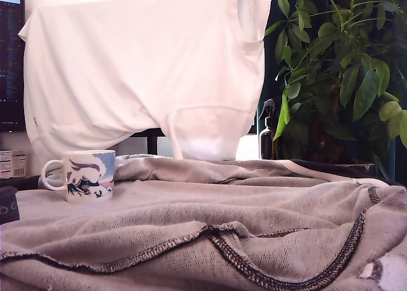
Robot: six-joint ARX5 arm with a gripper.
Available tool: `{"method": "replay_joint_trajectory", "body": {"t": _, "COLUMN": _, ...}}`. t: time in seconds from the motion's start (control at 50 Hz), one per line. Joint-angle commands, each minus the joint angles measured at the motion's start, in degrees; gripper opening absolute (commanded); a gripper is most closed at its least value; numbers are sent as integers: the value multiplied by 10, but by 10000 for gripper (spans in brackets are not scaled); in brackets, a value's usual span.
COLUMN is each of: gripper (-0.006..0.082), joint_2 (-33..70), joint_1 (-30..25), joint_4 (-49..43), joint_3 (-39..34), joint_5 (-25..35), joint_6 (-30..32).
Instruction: Pick the grey coffee capsule and place it inside the blue coffee cup
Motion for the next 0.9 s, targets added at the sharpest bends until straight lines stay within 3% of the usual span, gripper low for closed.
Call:
{"method": "replay_joint_trajectory", "body": {"t": 0.0, "gripper": -19, "joint_2": -8, "joint_1": -15, "joint_4": 3, "joint_3": -20, "joint_5": 3, "joint_6": -43}}
{"method": "replay_joint_trajectory", "body": {"t": 0.28, "gripper": -19, "joint_2": -8, "joint_1": -15, "joint_4": 11, "joint_3": -20, "joint_5": 10, "joint_6": -45}}
{"method": "replay_joint_trajectory", "body": {"t": 0.5, "gripper": 15, "joint_2": -8, "joint_1": -15, "joint_4": 77, "joint_3": -20, "joint_5": 37, "joint_6": -114}}
{"method": "replay_joint_trajectory", "body": {"t": 0.6, "gripper": 167, "joint_2": -8, "joint_1": -16, "joint_4": 105, "joint_3": -20, "joint_5": 67, "joint_6": -160}}
{"method": "replay_joint_trajectory", "body": {"t": 0.78, "gripper": 676, "joint_2": -8, "joint_1": -25, "joint_4": 75, "joint_3": -20, "joint_5": 72, "joint_6": -179}}
{"method": "replay_joint_trajectory", "body": {"t": 0.82, "gripper": 736, "joint_2": -7, "joint_1": -28, "joint_4": 61, "joint_3": -20, "joint_5": 73, "joint_6": -179}}
{"method": "replay_joint_trajectory", "body": {"t": 0.88, "gripper": 756, "joint_2": -1, "joint_1": -33, "joint_4": 38, "joint_3": -21, "joint_5": 73, "joint_6": -179}}
